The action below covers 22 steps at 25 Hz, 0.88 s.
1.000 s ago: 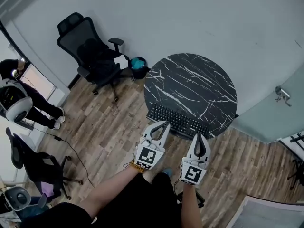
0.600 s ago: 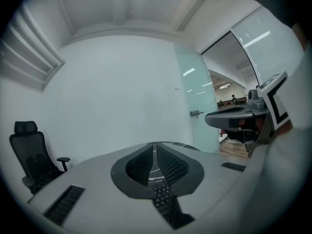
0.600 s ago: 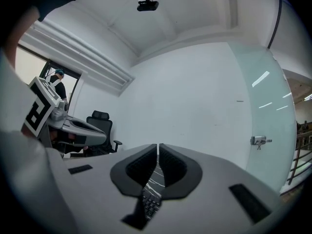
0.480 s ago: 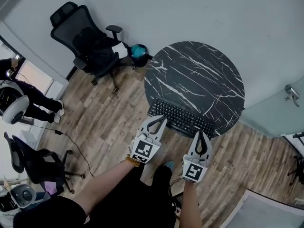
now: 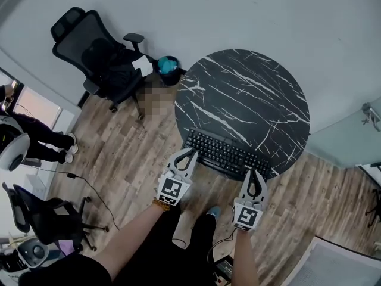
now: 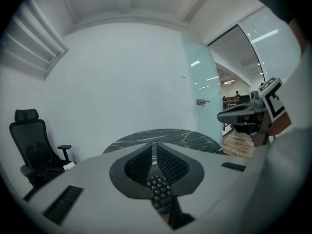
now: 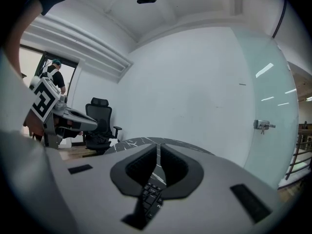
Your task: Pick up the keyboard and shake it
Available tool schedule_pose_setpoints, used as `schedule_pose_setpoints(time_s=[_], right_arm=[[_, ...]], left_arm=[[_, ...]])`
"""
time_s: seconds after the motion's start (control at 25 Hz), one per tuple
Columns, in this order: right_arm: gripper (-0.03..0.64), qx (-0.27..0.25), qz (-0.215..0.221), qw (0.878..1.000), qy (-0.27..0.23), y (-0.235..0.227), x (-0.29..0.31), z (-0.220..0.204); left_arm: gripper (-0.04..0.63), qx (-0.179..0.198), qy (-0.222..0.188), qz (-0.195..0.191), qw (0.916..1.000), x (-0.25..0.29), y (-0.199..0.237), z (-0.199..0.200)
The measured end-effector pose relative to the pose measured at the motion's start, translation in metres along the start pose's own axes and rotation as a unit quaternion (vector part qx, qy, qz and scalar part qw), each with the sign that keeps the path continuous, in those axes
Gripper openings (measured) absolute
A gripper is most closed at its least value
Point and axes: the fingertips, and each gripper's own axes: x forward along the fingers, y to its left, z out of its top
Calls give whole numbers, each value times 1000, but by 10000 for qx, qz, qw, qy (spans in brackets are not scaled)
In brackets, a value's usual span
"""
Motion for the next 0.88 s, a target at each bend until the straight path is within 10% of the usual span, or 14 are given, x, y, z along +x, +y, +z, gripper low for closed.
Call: schedule_pose_setpoints(time_s=[0.52, 0.88], right_arm=[[43, 138, 278, 9960, 838, -11, 17, -100], [187, 696, -46, 9860, 1515, -67, 14, -178]], left_arm=[[72, -369, 1032, 8, 9940, 27, 36, -112], [177, -467, 1421, -231, 9885, 44, 52, -162]])
